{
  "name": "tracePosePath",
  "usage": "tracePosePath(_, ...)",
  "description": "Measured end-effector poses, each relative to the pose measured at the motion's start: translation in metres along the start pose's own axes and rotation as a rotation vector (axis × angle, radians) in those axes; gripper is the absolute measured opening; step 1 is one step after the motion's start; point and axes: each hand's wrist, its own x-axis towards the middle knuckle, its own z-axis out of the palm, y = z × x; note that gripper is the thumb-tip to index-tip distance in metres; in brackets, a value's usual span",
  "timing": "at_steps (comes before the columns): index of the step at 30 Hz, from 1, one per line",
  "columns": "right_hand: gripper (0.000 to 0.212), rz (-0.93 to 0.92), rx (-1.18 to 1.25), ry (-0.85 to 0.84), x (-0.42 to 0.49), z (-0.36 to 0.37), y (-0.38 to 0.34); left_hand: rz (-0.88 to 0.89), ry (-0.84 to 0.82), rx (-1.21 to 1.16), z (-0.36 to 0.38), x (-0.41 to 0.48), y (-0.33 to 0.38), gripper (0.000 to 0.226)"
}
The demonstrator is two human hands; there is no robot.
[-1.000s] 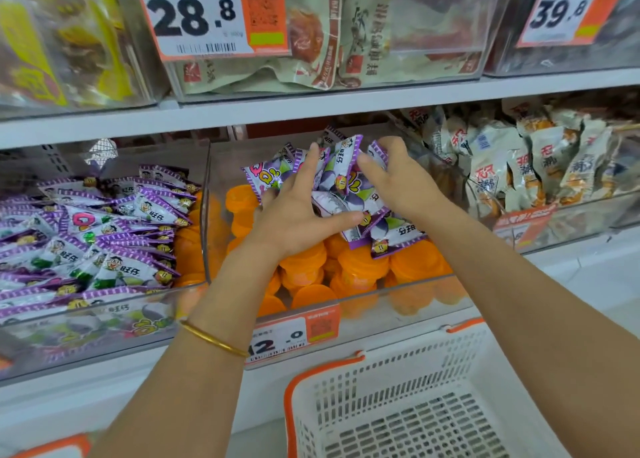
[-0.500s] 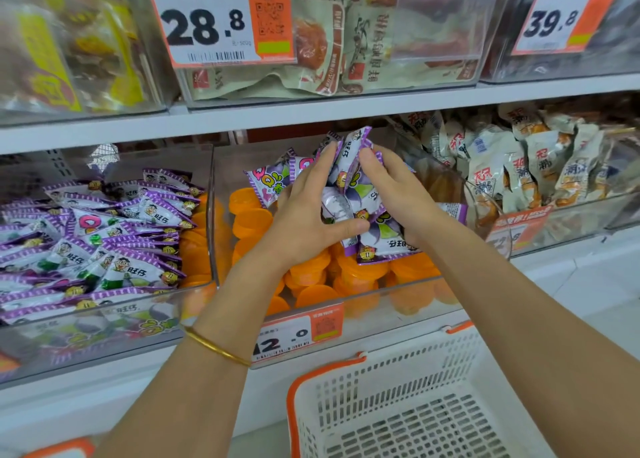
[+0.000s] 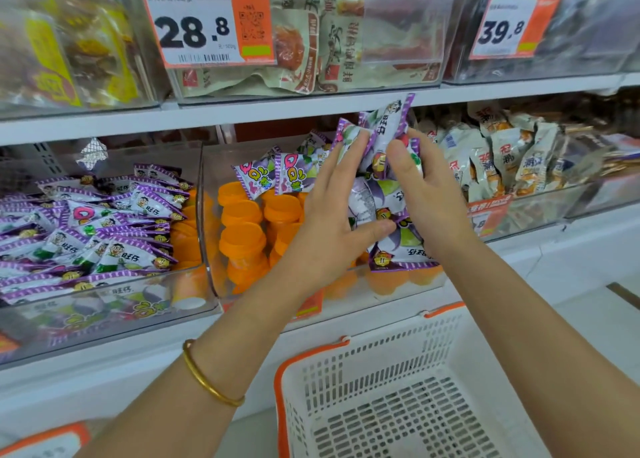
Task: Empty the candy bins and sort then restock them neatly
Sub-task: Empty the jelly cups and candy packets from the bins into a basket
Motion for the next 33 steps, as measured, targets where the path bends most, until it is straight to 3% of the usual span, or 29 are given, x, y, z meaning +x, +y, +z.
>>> tracePosePath(3, 0.068, 0.000, -0.023, 0.073, -0.026, -0.026, -0.006, 0.069, 0.014, -0.029, 0.019, -0.015, 0.021, 0.087)
tracePosePath(7, 0.056, 0.091, 0.003, 0.160, -0.085, -0.059, 0.019, 0.036, -0.088, -0.039, 0.064, -0.059, 0.039, 0.089)
tracePosePath(15, 0.063, 0.475, -0.033, 0.016, -0.195, -0.051, 0.143, -0.280, -0.369, -0.118, 0.143, -0.174, -0.040, 0.093)
tracePosePath(19, 0.061, 0.737, -0.034, -0.125, -0.224, -0.023, 0.204, -0.522, -0.553, -0.040, 0.159, -0.215, -0.085, 0.094)
tracePosePath(24, 0.066, 0.933, 0.051, -0.216, -0.233, -0.006, 0.236, -0.759, -0.692, 0.104, 0.165, -0.235, -0.121, 0.098)
tracePosePath(28, 0.060, 1.117, 0.127, -0.246, -0.218, -0.010, 0.238, -0.723, -0.819, 0.281, 0.145, -0.224, -0.129, 0.091)
tracePosePath(33, 0.064, 1.115, 0.020, -0.371, -0.187, -0.022, 0.212, -0.577, -0.708, 0.230, 0.107, -0.172, -0.091, 0.074)
